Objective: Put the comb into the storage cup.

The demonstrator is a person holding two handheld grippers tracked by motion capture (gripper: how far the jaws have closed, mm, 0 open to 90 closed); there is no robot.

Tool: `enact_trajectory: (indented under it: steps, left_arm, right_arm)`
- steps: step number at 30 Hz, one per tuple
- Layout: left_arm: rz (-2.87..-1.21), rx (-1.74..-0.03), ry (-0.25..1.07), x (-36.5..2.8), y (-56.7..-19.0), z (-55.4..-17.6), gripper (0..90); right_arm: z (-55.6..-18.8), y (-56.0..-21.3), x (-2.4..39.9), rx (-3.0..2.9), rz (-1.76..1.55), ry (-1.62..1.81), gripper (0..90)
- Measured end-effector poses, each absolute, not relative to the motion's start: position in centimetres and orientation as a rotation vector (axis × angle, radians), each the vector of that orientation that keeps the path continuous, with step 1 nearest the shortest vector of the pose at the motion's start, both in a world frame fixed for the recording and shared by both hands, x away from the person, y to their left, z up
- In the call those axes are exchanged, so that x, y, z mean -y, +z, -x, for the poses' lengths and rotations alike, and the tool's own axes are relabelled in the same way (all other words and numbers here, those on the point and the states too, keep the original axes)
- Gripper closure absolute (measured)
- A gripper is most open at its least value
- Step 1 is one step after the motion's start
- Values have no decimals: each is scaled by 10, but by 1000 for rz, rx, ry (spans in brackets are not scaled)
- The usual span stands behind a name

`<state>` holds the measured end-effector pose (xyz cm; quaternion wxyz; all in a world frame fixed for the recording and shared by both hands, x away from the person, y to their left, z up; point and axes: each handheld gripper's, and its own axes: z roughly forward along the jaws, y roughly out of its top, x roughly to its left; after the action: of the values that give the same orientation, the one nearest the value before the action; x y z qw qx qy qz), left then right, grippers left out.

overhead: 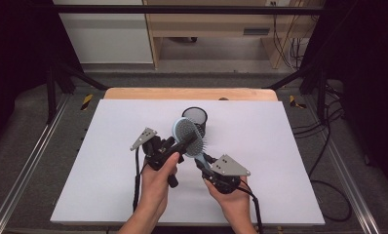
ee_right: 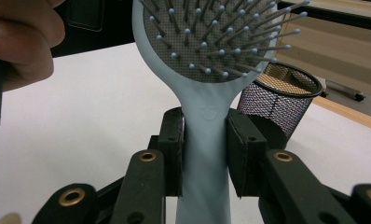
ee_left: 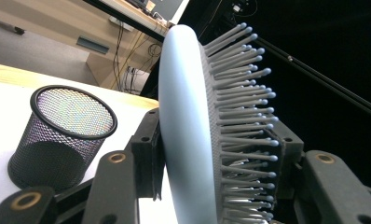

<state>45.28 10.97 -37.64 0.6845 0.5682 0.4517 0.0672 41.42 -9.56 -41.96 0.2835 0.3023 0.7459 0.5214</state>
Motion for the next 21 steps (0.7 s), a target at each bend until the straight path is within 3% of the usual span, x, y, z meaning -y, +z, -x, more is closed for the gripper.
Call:
enact_trajectory:
  steps: [8, 9, 10, 14, 21]
  left_arm:
    - [-1282, -1000, 146, -107, -374, -458, 514]
    - [-1287, -996, 162, -107, -373, -459, 516]
    - [-1296, -989, 176, -107, -372, -460, 516]
    - [-1297, -972, 205, -111, -364, -467, 516]
    - [-1321, -923, 287, -116, -346, -474, 515]
  right_arm:
    - [-418, -421, 98, -2001, -822, 1403, 683]
    - [-420, -421, 99, -2017, -838, 1414, 543]
    - [-420, -421, 99, -2017, -838, 1414, 543]
    - [-427, -422, 104, -2031, -878, 1412, 324]
    - [-433, -426, 117, -2085, -958, 1403, 165]
